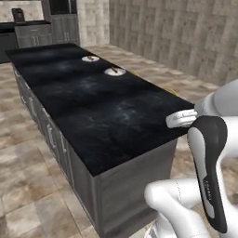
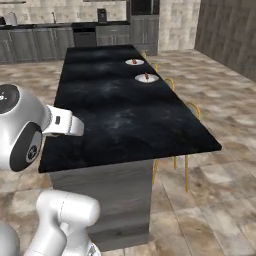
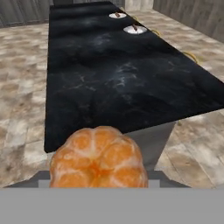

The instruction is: Pick up the tangerine and peach from the fridge and place one fruit on each plate on the dining counter.

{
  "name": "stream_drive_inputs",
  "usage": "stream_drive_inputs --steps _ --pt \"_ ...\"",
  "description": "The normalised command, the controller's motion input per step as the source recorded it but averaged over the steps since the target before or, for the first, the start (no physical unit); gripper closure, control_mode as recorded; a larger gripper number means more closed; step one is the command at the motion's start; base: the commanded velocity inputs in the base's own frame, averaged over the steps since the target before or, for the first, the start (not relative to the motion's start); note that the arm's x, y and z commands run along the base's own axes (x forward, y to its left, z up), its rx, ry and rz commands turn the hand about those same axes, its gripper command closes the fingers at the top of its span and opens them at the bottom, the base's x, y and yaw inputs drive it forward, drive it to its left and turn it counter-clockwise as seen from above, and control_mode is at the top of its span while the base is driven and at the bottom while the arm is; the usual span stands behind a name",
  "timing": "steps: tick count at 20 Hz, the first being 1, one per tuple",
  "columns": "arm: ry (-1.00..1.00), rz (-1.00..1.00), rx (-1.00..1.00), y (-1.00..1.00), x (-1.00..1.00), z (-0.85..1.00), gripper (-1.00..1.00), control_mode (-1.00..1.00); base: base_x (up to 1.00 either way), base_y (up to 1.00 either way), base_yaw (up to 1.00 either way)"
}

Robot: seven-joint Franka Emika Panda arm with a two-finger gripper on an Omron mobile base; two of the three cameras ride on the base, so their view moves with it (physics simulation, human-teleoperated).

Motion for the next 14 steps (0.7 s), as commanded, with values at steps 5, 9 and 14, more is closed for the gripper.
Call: stream_drive_inputs --steps 5,9,14 --pt "0.0 0.0 0.0 0.0 0.0 0.0 1.0 1.0 0.19 -1.0 0.1" --pt "0.0 0.0 0.0 0.0 0.0 0.0 1.0 1.0 0.18 -1.0 0.12" --pt "0.0 0.0 0.0 0.0 0.0 0.0 1.0 1.0 0.11 -1.0 0.1"
